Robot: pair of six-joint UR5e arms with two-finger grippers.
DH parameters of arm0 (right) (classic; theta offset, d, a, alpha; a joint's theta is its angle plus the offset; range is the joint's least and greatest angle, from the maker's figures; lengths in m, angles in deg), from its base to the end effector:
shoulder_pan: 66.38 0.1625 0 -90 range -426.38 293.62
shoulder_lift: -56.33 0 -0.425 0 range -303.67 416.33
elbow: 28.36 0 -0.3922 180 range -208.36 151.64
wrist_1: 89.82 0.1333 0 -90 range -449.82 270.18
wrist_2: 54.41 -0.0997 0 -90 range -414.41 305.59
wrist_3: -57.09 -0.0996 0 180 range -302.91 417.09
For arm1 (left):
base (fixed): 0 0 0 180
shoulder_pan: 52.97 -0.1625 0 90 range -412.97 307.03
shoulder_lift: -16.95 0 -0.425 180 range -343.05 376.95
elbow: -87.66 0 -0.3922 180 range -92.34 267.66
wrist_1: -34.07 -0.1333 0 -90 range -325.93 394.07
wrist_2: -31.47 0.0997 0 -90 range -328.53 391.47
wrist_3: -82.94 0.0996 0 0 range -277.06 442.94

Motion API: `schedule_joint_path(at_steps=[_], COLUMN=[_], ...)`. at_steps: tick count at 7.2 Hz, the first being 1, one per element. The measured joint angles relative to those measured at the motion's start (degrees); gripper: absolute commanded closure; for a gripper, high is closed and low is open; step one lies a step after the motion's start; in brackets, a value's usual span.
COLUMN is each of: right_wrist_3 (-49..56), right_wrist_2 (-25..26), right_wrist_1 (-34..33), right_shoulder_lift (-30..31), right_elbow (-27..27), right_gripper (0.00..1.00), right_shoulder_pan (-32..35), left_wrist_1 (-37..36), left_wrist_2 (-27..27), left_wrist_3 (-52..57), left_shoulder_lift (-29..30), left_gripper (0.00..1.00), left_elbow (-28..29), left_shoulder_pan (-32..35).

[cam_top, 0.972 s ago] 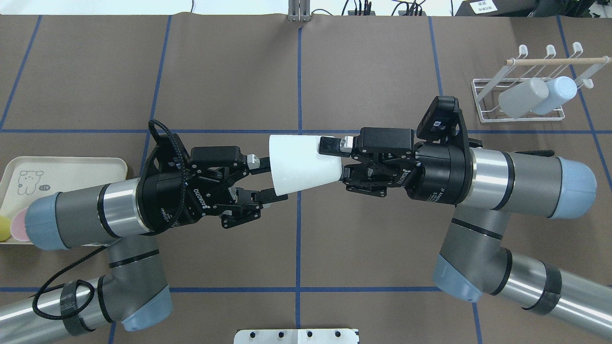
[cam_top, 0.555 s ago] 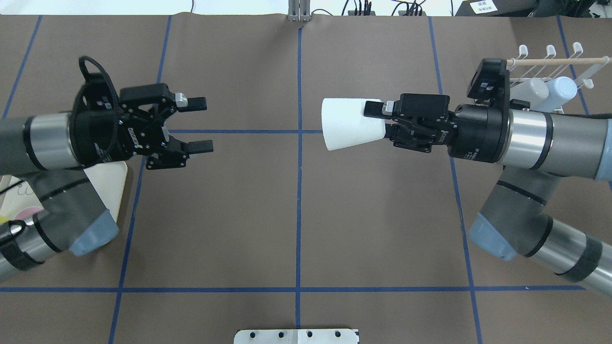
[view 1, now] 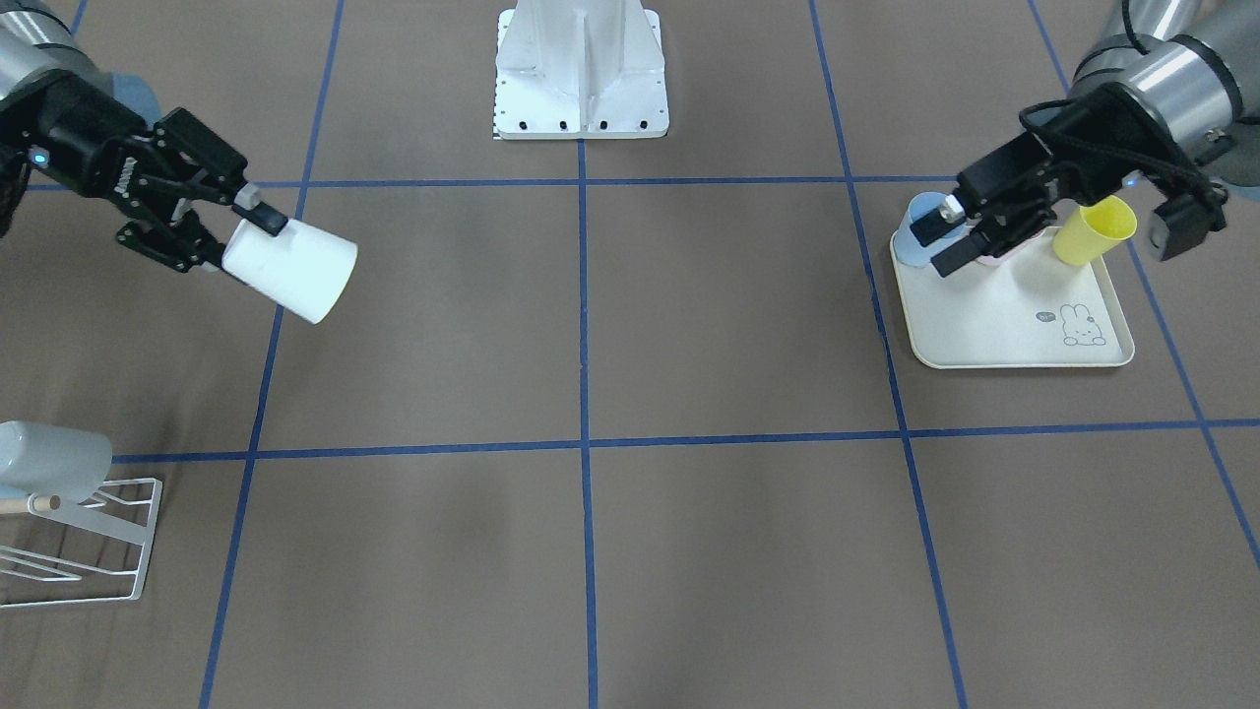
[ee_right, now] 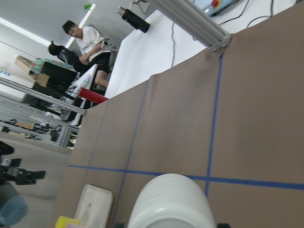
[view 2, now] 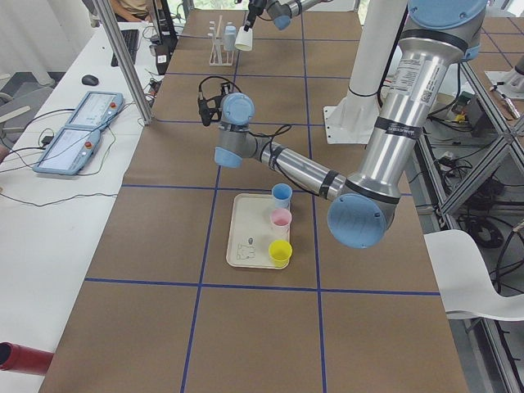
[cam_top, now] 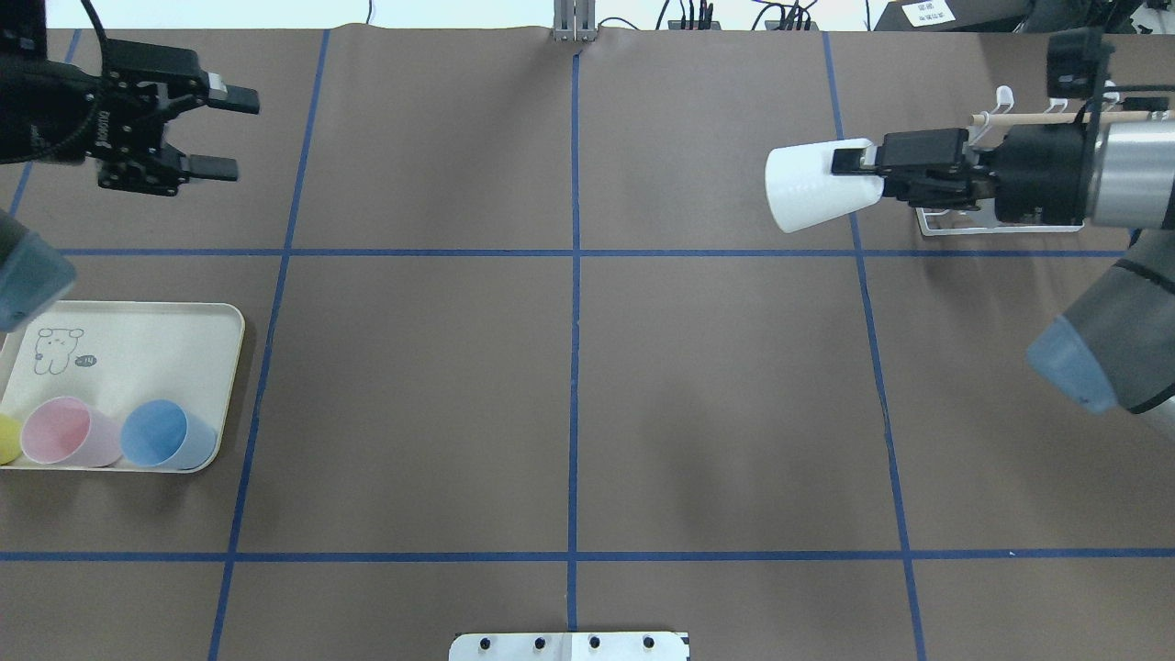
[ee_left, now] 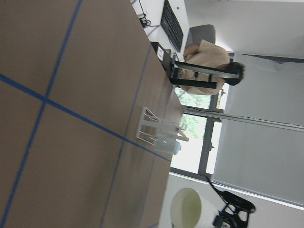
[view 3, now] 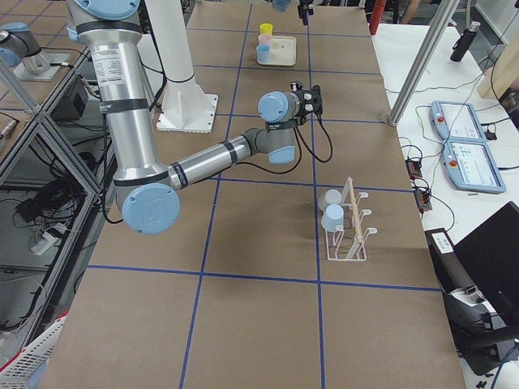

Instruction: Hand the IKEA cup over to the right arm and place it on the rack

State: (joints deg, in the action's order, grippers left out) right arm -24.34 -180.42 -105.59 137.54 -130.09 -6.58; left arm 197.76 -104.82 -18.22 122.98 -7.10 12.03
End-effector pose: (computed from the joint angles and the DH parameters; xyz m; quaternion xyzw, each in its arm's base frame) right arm -0.1891 -0.4734 0.3390 0.2200 -0.6965 0.0733 0.6791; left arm 0.1747 -0.5197 0.3270 0.0677 0.7228 -0.1579 0.6694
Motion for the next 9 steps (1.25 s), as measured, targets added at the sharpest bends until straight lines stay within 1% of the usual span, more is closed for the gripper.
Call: schedule_joint_path(at_steps=[2, 3, 4, 6, 7, 8, 9], right_wrist_3=[18.54, 29.24, 39.56, 59.25, 68.14, 74.90, 78.38], right_wrist_2=[-7.58, -10.25, -11.49, -11.66, -11.42, -11.13, -10.85], right_wrist_1=[-14.38, -21.88, -28.07, -40.13, -46.22, -50.76, -52.96], right_shoulder_lift=[2.49, 3.26, 4.40, 6.26, 6.34, 5.95, 4.98], right_elbow=[-0.01, -0.07, -0.08, 0.19, 0.81, 2.48, 5.22], right_gripper=[0.66, 0.66, 0.66, 0.66, 0.67, 0.67, 0.67], right_shoulder_pan=[10.74, 15.40, 18.76, 23.43, 24.91, 25.68, 25.95], left_wrist_1=[-8.49, -11.75, -15.20, -21.44, -23.30, -24.52, -25.01], left_wrist_2=[-0.79, -0.76, -0.62, 0.03, 1.12, 2.34, 3.01], left_wrist_3=[15.41, 21.90, 28.46, 40.07, 44.57, 48.42, 50.81], left_shoulder_lift=[-3.09, -4.66, -6.05, -7.89, -9.04, -10.61, -12.15], left_gripper=[0.01, 0.01, 0.01, 0.01, 0.01, 0.01, 0.01], left_elbow=[0.27, 0.26, 0.12, -0.16, -0.27, -0.42, -0.54], left_shoulder_pan=[4.17, 5.61, 7.41, 10.69, 11.50, 11.88, 12.01])
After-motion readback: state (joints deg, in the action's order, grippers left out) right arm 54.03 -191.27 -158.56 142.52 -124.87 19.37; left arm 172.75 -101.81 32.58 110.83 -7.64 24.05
